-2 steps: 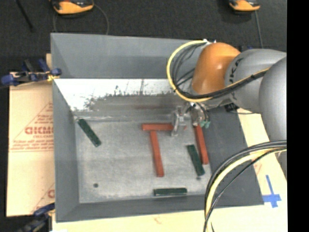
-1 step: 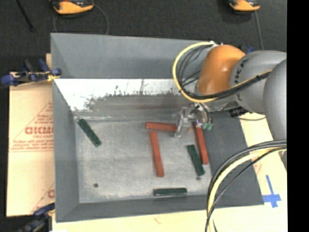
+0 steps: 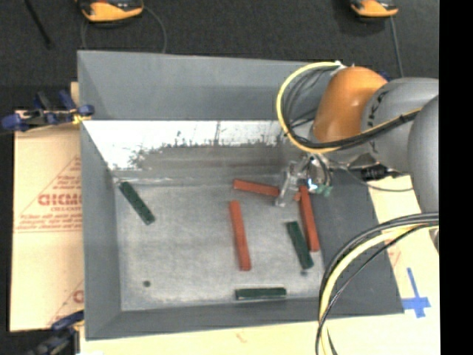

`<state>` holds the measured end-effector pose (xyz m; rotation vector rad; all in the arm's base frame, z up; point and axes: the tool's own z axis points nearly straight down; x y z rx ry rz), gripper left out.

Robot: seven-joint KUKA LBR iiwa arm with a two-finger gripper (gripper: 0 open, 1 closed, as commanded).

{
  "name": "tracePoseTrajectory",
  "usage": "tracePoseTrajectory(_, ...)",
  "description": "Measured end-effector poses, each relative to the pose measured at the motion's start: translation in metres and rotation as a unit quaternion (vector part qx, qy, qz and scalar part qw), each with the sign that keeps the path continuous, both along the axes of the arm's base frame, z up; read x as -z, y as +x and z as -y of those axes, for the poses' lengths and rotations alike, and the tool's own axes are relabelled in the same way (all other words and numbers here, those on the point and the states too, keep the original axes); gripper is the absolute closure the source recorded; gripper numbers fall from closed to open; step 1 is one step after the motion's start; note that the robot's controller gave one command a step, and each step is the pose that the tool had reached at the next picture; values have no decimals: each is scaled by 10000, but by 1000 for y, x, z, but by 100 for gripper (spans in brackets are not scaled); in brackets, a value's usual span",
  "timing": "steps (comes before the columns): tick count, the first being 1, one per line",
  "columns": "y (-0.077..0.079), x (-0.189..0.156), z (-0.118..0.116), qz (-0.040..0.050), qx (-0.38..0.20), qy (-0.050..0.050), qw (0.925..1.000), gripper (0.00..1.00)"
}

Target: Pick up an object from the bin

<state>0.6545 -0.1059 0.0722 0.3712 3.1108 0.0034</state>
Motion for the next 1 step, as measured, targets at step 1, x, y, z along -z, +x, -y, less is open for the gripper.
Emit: tracePoseTrajectory(1,-6,-142,-13,26,-126,-11,9999,100)
